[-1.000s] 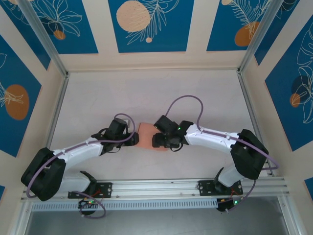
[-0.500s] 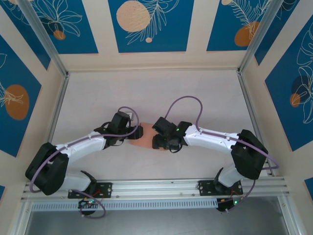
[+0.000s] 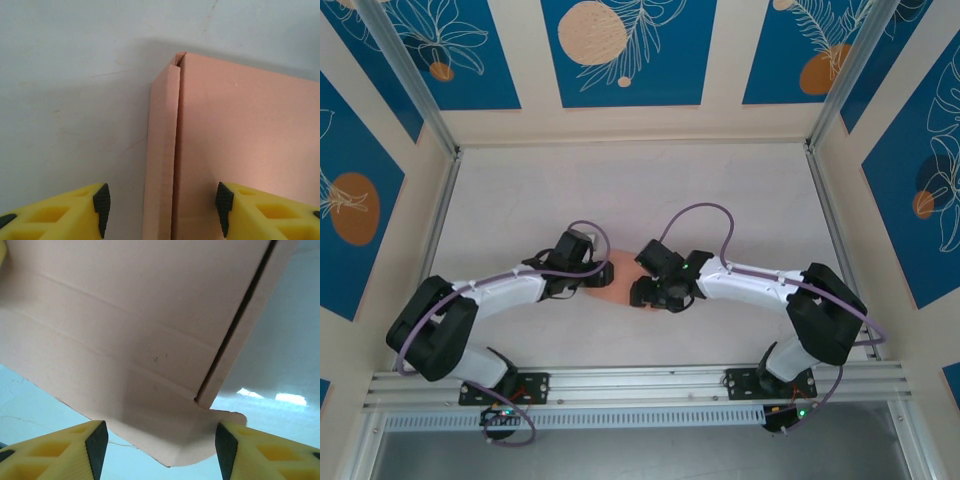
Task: Fold the paper box
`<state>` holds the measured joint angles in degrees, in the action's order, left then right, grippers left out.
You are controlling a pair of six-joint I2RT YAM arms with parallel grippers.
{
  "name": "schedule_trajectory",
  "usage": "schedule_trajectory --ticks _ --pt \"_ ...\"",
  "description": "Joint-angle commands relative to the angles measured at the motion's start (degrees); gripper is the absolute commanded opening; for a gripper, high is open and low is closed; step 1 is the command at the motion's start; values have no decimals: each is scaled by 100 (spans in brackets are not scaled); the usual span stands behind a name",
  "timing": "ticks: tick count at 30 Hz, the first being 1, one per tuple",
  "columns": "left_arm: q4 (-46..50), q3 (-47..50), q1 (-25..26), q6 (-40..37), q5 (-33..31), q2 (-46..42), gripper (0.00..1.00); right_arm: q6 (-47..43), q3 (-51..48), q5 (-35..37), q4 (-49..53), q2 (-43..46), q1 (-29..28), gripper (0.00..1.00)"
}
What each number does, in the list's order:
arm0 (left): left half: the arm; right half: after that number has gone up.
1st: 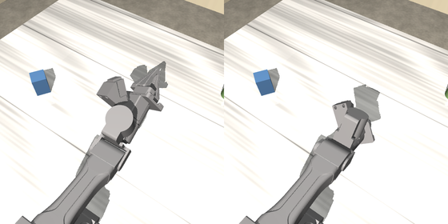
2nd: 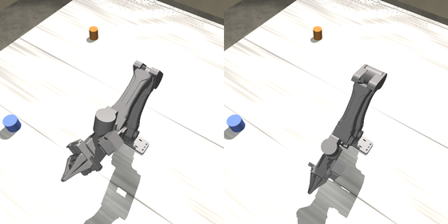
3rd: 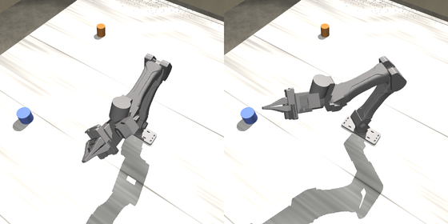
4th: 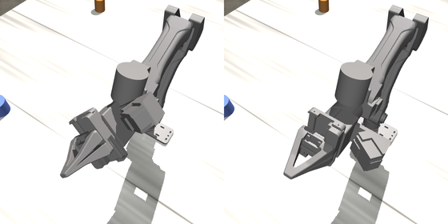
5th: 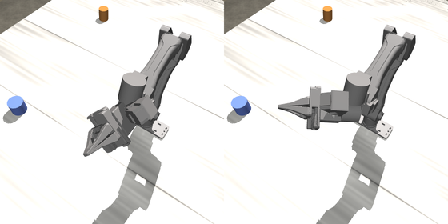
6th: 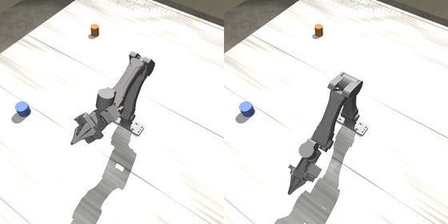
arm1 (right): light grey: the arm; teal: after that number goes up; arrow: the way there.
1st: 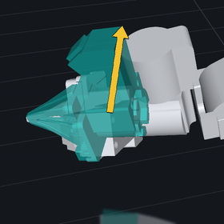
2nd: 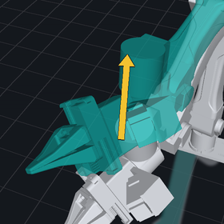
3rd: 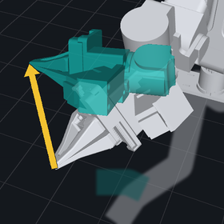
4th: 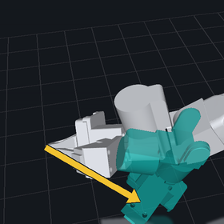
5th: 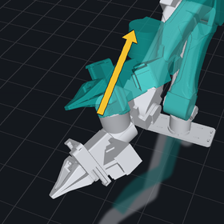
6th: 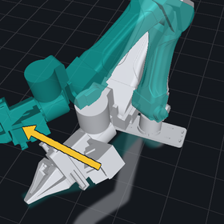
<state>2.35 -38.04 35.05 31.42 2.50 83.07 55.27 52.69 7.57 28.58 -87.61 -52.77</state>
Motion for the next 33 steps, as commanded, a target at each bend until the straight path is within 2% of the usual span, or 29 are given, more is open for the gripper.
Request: schedule_trajectory --ticks 1,10,21,26,33 --pt "19 -63 64 85 -20 161 59 134 -82 -289 -102 -149 33 62" --pt "50 -31 81 129 -57 79 59 11 37 -70 28 -271 57 68" --pt "-23 -11 134 217 -4 100 58 15 210 -519 -344 -485 -31 74" --pt "-127 42 186 333 -13 148 56 256 -26 -1046 -1003 -432 11 70" --pt "-215 60 309 454 -57 235 53 397 -35 -988 -1012 -409 26 60"
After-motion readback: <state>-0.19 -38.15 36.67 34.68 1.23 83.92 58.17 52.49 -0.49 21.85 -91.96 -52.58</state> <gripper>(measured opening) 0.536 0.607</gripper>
